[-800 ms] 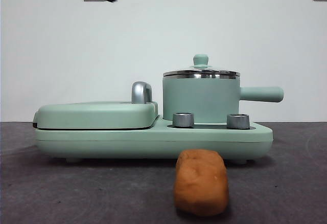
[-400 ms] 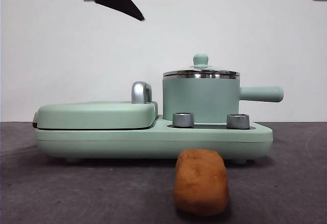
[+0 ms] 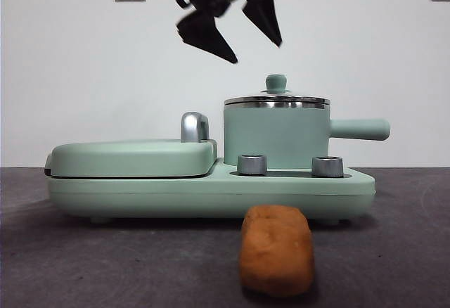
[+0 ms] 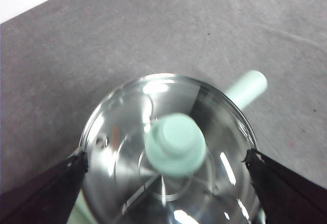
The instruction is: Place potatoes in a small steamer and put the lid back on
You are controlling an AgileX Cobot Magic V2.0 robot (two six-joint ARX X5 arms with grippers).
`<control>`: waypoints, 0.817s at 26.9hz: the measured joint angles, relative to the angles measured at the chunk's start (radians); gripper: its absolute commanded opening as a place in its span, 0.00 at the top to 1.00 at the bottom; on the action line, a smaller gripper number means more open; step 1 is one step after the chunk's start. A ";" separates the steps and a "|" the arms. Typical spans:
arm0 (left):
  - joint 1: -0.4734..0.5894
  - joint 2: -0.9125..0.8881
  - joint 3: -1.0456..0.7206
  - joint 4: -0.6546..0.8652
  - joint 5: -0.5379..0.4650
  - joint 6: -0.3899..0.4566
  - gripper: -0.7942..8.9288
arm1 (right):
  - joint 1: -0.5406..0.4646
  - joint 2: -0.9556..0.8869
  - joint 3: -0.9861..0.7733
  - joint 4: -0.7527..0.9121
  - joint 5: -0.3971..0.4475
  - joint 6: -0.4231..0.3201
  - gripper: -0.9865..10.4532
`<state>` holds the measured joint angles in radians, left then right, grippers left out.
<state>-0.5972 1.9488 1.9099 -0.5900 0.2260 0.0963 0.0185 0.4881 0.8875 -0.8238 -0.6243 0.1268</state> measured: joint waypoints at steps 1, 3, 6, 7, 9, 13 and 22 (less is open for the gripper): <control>-0.003 0.026 0.029 0.001 0.000 0.001 0.40 | 0.000 0.000 0.000 0.000 0.000 0.000 0.51; -0.011 0.082 0.095 0.003 0.000 0.002 0.41 | 0.000 0.000 0.000 0.000 0.000 0.000 0.51; -0.029 0.126 0.139 0.011 -0.032 0.009 0.41 | 0.000 0.000 0.000 0.000 0.000 0.000 0.51; -0.036 0.130 0.140 0.010 -0.054 0.010 0.41 | 0.000 0.000 0.000 0.000 0.000 0.000 0.51; -0.047 0.132 0.140 0.000 -0.071 0.014 0.41 | 0.000 0.000 0.000 0.000 0.000 0.000 0.51; -0.056 0.132 0.141 -0.025 -0.071 0.016 0.41 | 0.000 0.000 0.000 0.000 0.000 0.000 0.51; -0.058 0.166 0.145 -0.035 -0.071 0.006 0.51 | 0.000 0.000 0.000 0.000 -0.001 0.000 0.51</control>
<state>-0.6552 2.1143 2.0552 -0.6247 0.1551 0.1028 0.0185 0.4881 0.8875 -0.8238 -0.6250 0.1268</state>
